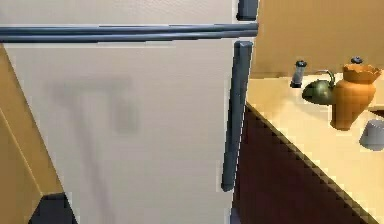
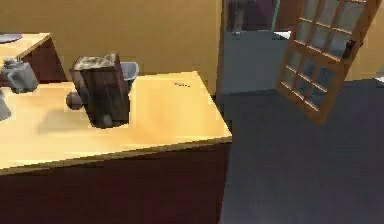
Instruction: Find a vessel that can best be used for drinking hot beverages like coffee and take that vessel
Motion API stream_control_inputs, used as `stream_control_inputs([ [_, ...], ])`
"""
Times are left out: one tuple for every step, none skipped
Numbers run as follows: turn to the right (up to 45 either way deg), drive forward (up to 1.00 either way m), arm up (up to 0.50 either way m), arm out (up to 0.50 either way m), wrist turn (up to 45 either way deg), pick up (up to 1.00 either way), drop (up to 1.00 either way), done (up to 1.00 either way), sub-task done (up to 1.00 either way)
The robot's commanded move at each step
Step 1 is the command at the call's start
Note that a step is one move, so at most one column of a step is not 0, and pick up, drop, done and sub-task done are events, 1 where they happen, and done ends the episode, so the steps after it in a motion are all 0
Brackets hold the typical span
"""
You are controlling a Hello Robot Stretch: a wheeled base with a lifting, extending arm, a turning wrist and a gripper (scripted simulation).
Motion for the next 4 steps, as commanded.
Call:
stream_control_inputs([
  [-39.0, 0.0, 0.0, 0.0, 0.0, 0.0, 0.0, 0.0, 0.0],
  [45.0, 0.0, 0.0, 0.0, 0.0, 0.0, 0.0, 0.0, 0.0],
  [45.0, 0.0, 0.0, 0.0, 0.0, 0.0, 0.0, 0.0, 0.0],
  [45.0, 0.0, 0.0, 0.0, 0.0, 0.0, 0.0, 0.0, 0.0],
])
